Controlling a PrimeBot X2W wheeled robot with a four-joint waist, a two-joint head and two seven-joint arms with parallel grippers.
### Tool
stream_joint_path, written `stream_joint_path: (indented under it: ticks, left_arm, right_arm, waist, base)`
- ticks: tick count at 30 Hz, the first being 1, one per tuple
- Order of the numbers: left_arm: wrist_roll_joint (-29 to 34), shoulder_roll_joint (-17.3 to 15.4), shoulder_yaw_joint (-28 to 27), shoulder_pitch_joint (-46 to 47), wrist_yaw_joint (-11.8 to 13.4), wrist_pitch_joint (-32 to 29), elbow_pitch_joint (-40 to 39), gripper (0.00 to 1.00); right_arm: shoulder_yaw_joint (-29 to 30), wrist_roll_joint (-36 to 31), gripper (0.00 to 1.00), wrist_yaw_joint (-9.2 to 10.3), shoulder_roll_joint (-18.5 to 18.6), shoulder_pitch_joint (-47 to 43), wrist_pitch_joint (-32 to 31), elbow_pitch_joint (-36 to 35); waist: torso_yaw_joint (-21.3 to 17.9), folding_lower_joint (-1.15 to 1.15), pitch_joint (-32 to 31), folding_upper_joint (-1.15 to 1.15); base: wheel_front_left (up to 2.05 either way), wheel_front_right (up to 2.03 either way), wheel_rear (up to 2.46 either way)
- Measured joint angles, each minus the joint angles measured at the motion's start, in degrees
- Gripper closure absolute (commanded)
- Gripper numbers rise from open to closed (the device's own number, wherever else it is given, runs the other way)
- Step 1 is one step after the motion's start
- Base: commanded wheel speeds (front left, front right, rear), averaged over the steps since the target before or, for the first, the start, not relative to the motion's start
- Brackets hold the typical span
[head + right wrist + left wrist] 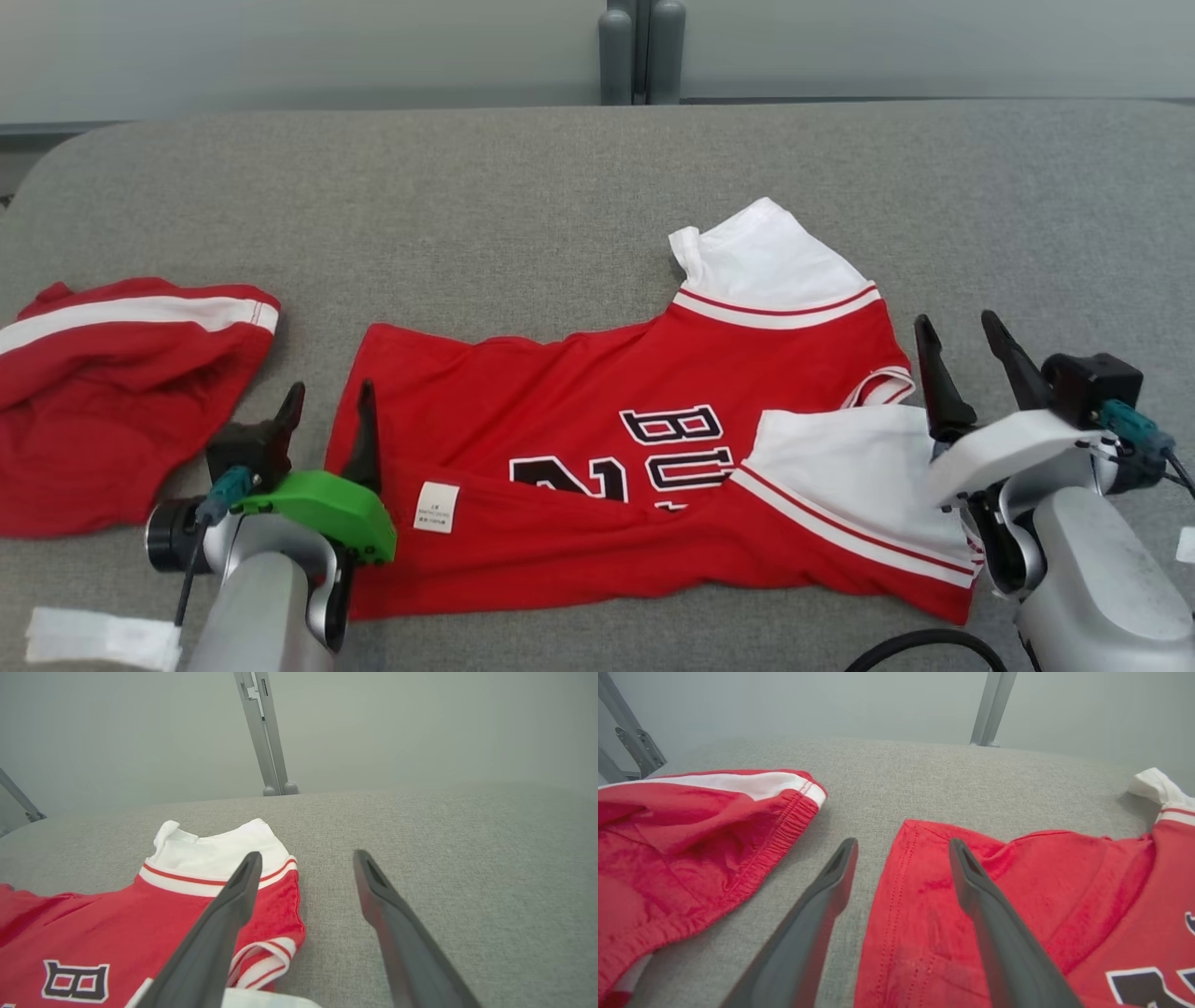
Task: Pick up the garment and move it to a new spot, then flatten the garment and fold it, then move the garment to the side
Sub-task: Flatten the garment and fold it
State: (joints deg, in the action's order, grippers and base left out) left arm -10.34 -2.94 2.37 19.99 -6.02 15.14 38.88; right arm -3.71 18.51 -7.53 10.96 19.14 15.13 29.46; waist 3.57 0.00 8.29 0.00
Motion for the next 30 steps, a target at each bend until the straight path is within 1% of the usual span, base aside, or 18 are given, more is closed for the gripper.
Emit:
stream_joint_path:
  ticks: [6,15,16,17,18,21,24,26,30]
  left_arm:
    - [-0.3,-1.0,1.1,9.0,-0.8,0.0,8.2,0.00]
    - [-2.4,-2.4,3.8,17.7,-1.3,0.0,17.6,0.00]
    - [-2.7,-2.4,4.1,18.3,-1.3,0.0,18.3,0.35]
    - [-3.5,-2.4,4.5,18.7,-1.3,0.0,19.1,0.87]
    - [-3.9,-2.3,5.5,19.1,-1.3,0.0,19.7,1.00]
    - [-5.2,-1.9,8.2,19.8,-1.4,0.0,20.8,1.00]
    - [-7.0,-1.9,9.4,20.6,-1.4,0.0,20.7,1.00]
    - [-7.3,-2.0,9.7,20.6,-1.5,0.0,19.5,1.00]
    - [-7.1,-2.1,9.7,20.6,-1.5,0.0,16.0,1.00]
  right_arm:
    - [-4.5,0.0,0.00,0.00,-0.5,5.3,0.0,1.4]
    - [-7.5,0.9,0.00,0.00,0.5,10.3,0.0,2.2]
    - [-7.7,1.1,0.00,0.00,0.6,10.8,0.0,2.3]
    - [-8.1,1.2,0.00,0.00,0.7,11.3,0.0,2.5]
    - [-8.4,1.3,0.00,0.00,0.8,11.9,0.0,2.7]
    - [-9.3,1.6,0.00,0.00,1.3,14.5,0.0,3.7]
    - [-10.7,2.0,0.00,0.00,2.1,17.9,-0.7,5.0]
    - [-11.7,2.4,0.00,0.00,2.6,20.6,-2.0,6.1]
    - [-14.4,3.7,0.00,0.00,3.5,25.8,-6.8,9.5]
  waist:
    - [-0.9,0.00,3.6,0.00]
    - [-2.3,0.00,8.3,0.00]
    - [-2.4,0.00,8.7,0.00]
    - [-2.5,0.00,9.1,0.00]
    - [-2.6,0.00,9.5,0.00]
    - [-2.6,0.00,10.6,0.00]
    - [-1.9,0.00,11.2,0.00]
    - [-1.2,0.00,11.5,0.00]
    - [0.7,0.00,12.1,0.00]
  base:
    - [0.00,0.00,0.00]
    - [0.00,0.00,0.00]
    - [0.00,0.00,0.00]
    - [0.00,0.00,0.00]
    - [0.00,0.00,0.00]
    - [0.00,0.00,0.00]
    - [0.00,0.00,0.00]
    - [0.00,0.00,0.00]
    - [0.00,0.00,0.00]
